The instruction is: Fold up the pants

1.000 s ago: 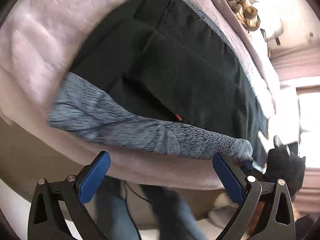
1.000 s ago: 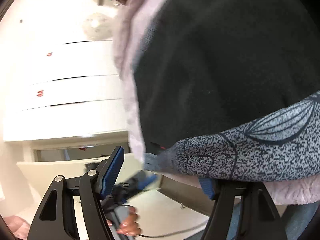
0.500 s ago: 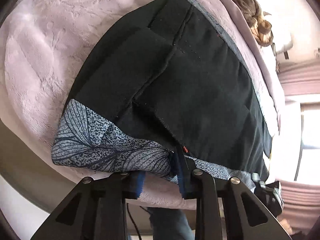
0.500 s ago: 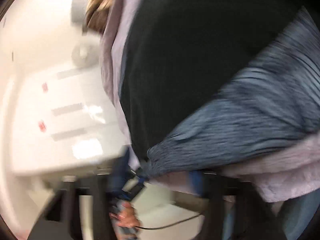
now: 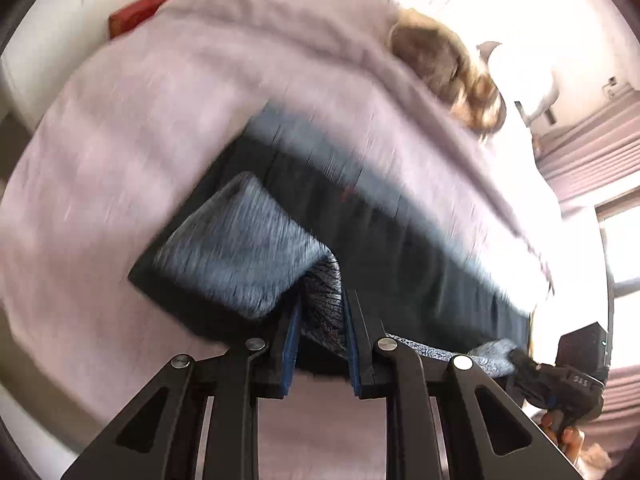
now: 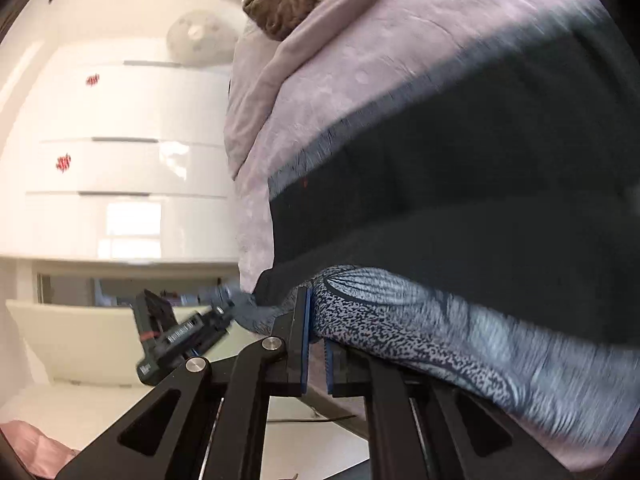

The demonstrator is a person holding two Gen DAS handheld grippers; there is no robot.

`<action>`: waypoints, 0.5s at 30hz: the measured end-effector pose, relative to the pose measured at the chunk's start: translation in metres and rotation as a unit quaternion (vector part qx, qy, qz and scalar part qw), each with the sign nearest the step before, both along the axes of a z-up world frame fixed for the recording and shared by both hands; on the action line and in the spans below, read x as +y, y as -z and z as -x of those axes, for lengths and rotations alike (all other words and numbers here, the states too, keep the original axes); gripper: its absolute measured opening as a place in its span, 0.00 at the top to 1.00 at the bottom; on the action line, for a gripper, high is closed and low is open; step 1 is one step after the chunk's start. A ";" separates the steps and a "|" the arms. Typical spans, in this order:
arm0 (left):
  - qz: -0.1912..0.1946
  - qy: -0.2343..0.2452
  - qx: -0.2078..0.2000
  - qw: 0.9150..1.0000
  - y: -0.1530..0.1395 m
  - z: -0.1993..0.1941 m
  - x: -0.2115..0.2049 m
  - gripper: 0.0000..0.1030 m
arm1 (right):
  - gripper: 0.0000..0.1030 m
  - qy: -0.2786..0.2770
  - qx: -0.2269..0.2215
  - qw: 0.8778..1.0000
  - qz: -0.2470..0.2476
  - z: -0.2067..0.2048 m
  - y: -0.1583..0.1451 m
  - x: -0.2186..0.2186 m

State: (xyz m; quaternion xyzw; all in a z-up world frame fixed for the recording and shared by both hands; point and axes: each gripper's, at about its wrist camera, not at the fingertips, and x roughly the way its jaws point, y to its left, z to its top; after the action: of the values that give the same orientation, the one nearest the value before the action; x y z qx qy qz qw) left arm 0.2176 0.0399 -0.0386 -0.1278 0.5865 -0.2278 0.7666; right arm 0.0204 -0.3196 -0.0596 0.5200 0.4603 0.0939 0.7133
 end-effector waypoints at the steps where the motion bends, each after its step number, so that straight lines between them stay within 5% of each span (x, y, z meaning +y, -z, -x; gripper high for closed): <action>1: 0.008 0.005 -0.015 1.000 0.001 -0.014 -0.010 0.76 | 0.94 -0.005 0.003 1.000 0.002 -0.020 0.002 -0.012; 7: -0.053 0.014 -0.069 0.996 0.040 -0.082 -0.074 0.72 | 0.90 -0.034 0.028 0.999 0.015 -0.098 0.047 -0.055; 8: -0.064 0.011 -0.069 0.995 0.049 -0.090 -0.081 0.65 | 0.90 -0.041 0.037 0.998 0.021 -0.109 0.056 -0.058; 10: -0.101 -0.013 -0.066 0.993 0.072 -0.107 -0.089 0.21 | 0.89 -0.046 0.059 0.997 0.023 -0.122 0.080 -0.063; 14: -0.148 -0.042 -0.058 0.986 0.091 -0.122 -0.084 0.20 | 0.89 -0.006 0.069 0.996 -0.059 -0.118 0.108 -0.079; 15: -0.150 -0.047 -0.058 0.986 0.085 -0.122 -0.079 0.20 | 0.81 0.002 0.064 0.995 -0.074 -0.114 0.106 -0.081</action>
State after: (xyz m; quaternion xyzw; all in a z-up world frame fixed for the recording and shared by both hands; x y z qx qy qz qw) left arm 0.3398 -0.0393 -0.1240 -0.0254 0.5616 -0.1087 0.8199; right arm 0.1340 -0.4004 -0.1653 0.5775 0.4961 0.0928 0.6417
